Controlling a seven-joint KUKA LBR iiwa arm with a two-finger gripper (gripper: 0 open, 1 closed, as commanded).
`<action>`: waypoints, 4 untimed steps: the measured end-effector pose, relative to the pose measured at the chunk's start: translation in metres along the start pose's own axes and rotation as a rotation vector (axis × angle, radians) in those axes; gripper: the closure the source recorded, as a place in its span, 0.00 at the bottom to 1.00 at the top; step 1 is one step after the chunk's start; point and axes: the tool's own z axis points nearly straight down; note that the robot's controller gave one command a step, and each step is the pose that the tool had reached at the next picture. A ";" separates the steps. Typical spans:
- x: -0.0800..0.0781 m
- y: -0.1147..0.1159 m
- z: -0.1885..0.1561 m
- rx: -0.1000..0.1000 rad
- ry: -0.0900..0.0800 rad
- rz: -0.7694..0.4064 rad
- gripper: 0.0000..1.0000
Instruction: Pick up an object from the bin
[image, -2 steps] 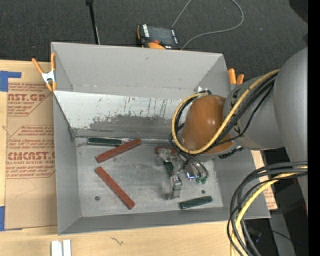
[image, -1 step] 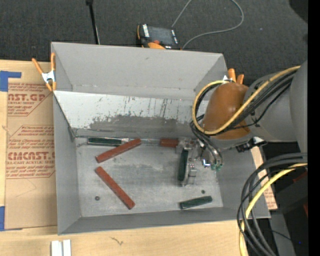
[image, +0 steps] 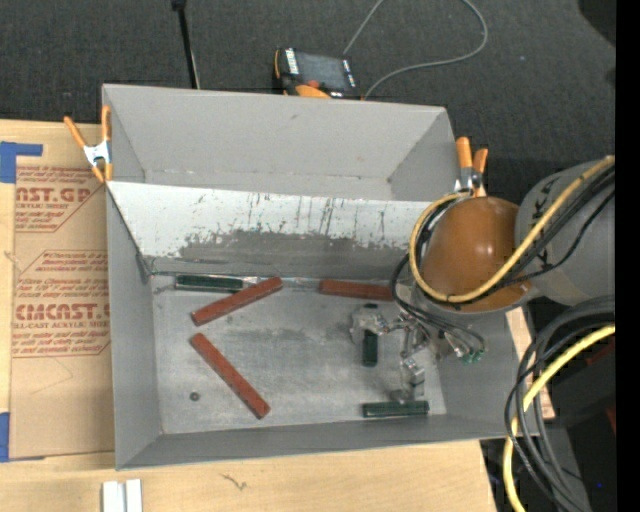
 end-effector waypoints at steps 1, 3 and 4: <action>-0.001 0.001 0.000 -0.001 -0.001 0.001 1.00; -0.032 -0.036 -0.029 0.004 -0.006 0.014 0.00; -0.067 0.011 -0.007 -0.001 -0.002 -0.471 0.00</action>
Offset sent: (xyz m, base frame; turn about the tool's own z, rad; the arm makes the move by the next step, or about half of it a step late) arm 0.0000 0.0000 0.0000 0.0000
